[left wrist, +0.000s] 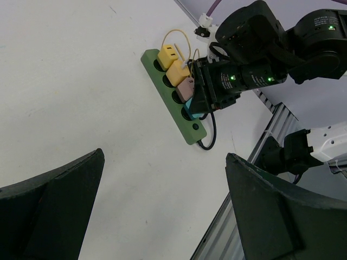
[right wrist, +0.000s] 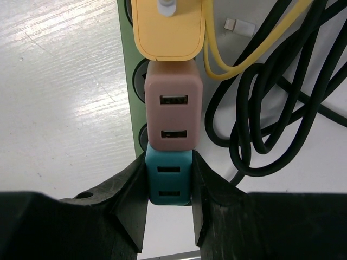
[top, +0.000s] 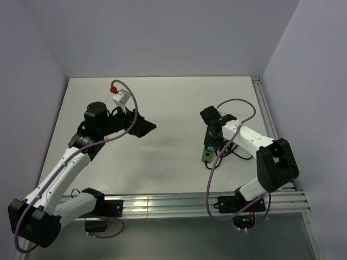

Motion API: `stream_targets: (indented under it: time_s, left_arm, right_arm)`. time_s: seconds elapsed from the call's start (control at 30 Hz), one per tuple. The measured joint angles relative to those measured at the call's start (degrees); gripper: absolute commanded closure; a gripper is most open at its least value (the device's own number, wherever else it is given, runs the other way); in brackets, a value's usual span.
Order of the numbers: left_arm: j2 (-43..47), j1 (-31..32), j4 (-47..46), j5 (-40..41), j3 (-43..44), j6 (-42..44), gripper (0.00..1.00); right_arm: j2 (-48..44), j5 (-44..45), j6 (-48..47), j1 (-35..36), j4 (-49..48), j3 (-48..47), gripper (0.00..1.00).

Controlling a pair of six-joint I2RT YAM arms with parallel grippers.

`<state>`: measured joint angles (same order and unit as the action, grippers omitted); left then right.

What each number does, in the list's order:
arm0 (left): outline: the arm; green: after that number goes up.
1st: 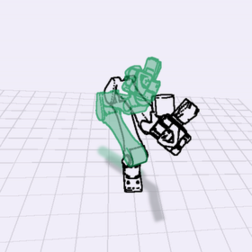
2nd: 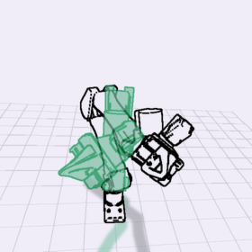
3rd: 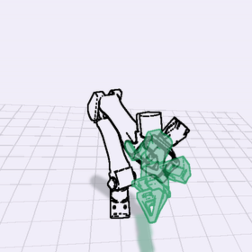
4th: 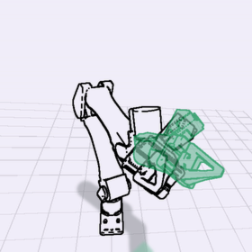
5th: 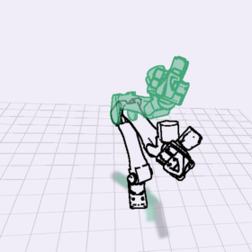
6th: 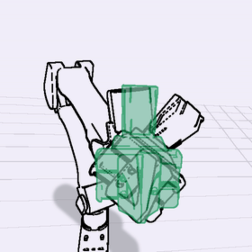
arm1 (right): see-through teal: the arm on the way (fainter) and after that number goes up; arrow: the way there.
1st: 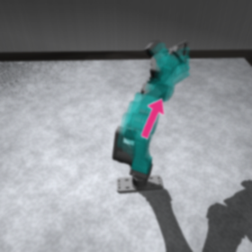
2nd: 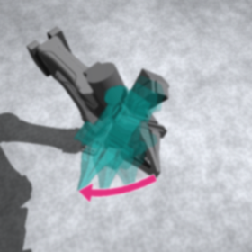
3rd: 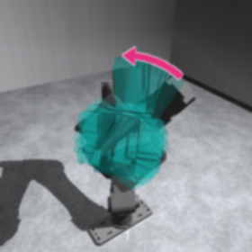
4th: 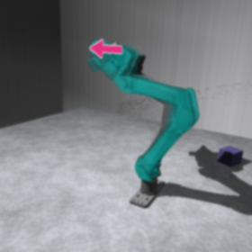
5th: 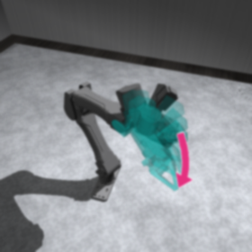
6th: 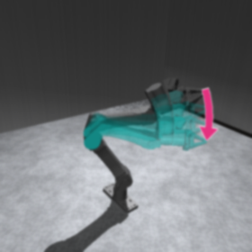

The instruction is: Insert the plug

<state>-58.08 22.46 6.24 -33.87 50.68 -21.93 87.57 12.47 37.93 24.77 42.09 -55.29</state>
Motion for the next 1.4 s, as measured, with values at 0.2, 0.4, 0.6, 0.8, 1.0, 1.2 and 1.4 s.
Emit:
stream_targets:
  time_s: [0.2, 0.4, 0.6, 0.8, 1.0, 1.2, 1.4]
  left_arm:
    - [0.0, 0.0, 0.0, -0.5, 0.0, 0.0, 0.01]
    - [0.0, 0.0, 0.0, -0.6, 0.0, 0.0, 0.01]
    - [0.0, 0.0, 0.0, -0.8, 0.0, 0.0, 0.00]
    - [0.0, 0.0, 0.0, -0.8, 0.0, 0.0, 0.01]
    - [0.0, 0.0, 0.0, -0.8, 0.0, 0.0, 0.01]
    - [0.0, 0.0, 0.0, -0.8, 0.0, 0.0, 0.01]
    - [0.0, 0.0, 0.0, -0.8, 0.0, 0.0, 0.01]
  right_arm:
    - [4.1, 4.8, 1.6, 3.7, 4.1, -3.8, 1.00]
    - [3.9, 6.5, 2.0, 4.4, 3.6, -3.0, 1.00]
    - [-0.6, 4.8, 1.4, 3.3, -1.1, 1.0, 0.95]
    - [-4.2, 3.8, 0.3, 2.8, -4.0, 3.2, 0.44]
    - [-4.5, 3.6, -0.6, 2.2, -6.3, 2.8, 0.30]
    - [-4.6, 4.5, -1.4, 2.1, -4.8, -1.2, 0.37]
    - [-4.1, 5.6, -2.1, 0.8, -2.7, -4.8, 0.39]
